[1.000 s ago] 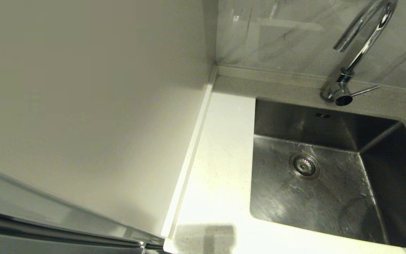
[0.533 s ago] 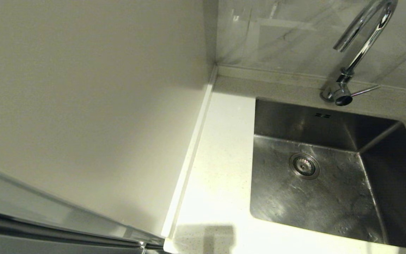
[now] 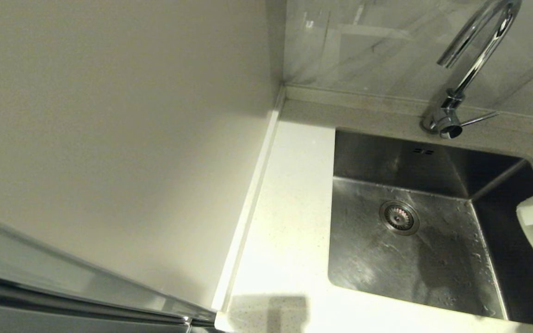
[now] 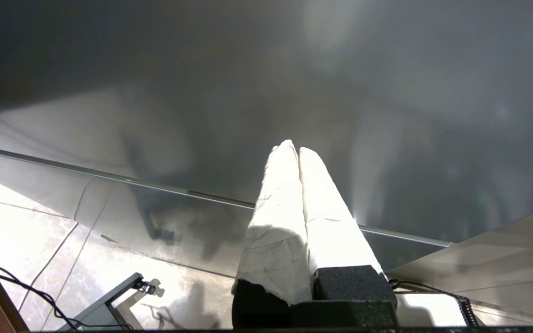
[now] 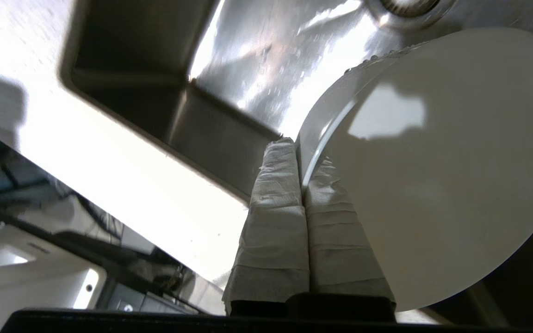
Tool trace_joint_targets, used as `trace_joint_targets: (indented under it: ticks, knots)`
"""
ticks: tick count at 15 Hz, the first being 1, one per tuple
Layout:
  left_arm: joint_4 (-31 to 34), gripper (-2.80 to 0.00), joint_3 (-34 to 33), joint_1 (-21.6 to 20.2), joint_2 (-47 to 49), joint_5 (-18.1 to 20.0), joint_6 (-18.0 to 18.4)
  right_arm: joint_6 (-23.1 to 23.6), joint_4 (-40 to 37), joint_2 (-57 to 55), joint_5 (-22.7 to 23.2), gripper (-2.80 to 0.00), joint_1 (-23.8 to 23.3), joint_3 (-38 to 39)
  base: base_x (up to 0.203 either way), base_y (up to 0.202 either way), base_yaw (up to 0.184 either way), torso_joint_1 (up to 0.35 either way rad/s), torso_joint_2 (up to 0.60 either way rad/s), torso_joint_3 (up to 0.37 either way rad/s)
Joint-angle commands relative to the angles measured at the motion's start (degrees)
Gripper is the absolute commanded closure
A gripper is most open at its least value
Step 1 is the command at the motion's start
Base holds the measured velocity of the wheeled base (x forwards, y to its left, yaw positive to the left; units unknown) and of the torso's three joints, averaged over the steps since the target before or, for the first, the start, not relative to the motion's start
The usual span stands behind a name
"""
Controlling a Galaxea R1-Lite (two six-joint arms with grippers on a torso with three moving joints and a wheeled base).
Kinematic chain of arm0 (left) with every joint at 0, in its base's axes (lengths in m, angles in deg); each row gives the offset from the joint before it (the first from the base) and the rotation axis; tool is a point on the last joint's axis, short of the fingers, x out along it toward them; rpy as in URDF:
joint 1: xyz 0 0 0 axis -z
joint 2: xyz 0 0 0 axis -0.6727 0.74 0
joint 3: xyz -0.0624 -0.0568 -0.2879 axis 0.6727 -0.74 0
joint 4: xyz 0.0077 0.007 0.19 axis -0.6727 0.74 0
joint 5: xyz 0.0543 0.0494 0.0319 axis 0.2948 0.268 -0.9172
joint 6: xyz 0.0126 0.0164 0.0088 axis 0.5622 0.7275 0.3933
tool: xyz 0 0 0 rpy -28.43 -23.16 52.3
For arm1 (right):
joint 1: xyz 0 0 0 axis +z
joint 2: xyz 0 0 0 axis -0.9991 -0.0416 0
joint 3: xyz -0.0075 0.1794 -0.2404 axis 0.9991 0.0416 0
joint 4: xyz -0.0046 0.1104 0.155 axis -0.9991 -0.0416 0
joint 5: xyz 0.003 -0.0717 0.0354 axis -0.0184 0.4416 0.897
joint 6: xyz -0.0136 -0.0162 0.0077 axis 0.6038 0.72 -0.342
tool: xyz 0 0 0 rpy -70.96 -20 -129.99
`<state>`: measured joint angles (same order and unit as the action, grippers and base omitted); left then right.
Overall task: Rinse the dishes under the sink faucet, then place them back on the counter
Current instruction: Put a bowl into the sink
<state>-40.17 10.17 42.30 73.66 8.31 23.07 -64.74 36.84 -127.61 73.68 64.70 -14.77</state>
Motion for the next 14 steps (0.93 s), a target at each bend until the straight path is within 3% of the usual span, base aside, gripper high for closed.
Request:
trace_joint_targets:
  ticks: [1, 2, 4, 6, 8, 9, 12, 14]
  knots:
    - [-0.02, 0.0, 0.0, -0.02, -0.18, 0.02, -0.03, -2.91, 1.12, -4.16, -10.81, 0.0, 9.85, 0.54, 0.0, 0.0, 0.0, 0.0, 0.0, 0.0]
    - [-0.02, 0.0, 0.0, -0.02, -0.18, 0.02, -0.03, -3.81, 4.81, -6.06, -18.46, 0.0, 13.78, 2.92, 0.0, 0.0, 0.0, 0.0, 0.0, 0.0]
    - [-0.02, 0.0, 0.0, -0.02, -0.18, 0.02, -0.03, -4.66, 19.78, -9.49, -30.9, 0.0, 19.57, 11.27, 0.0, 0.0, 0.0, 0.0, 0.0, 0.0]
    - [-0.02, 0.0, 0.0, -0.02, -0.18, -0.05, -0.03, -5.18, 38.32, -12.64, -38.21, 0.0, 23.34, 18.99, 0.0, 0.0, 0.0, 0.0, 0.0, 0.0]
    - [-0.02, 0.0, 0.0, -0.02, -0.18, 0.02, -0.03, -6.12, 50.04, -16.77, -40.61, 0.0, 24.8, 22.95, 0.0, 0.0, 0.0, 0.0, 0.0, 0.0]
    - [-0.02, 0.0, 0.0, 0.04, -0.18, 0.02, -0.03, -7.79, 52.28, -17.56, -40.06, 0.0, 25.04, 23.33, 0.0, 0.0, 0.0, 0.0, 0.0, 0.0]
    - [-0.02, 0.0, 0.0, -0.02, -0.18, -0.05, -0.03, -8.03, 52.47, -12.86, -39.44, 0.0, 25.14, 23.8, 0.0, 0.0, 0.0, 0.0, 0.0, 0.0]
    - [-0.02, 0.0, 0.0, 0.06, -0.18, 0.02, -0.03, -3.72, 51.2, -12.26, -42.53, 0.0, 23.08, 22.18, 0.0, 0.0, 0.0, 0.0, 0.0, 0.0]
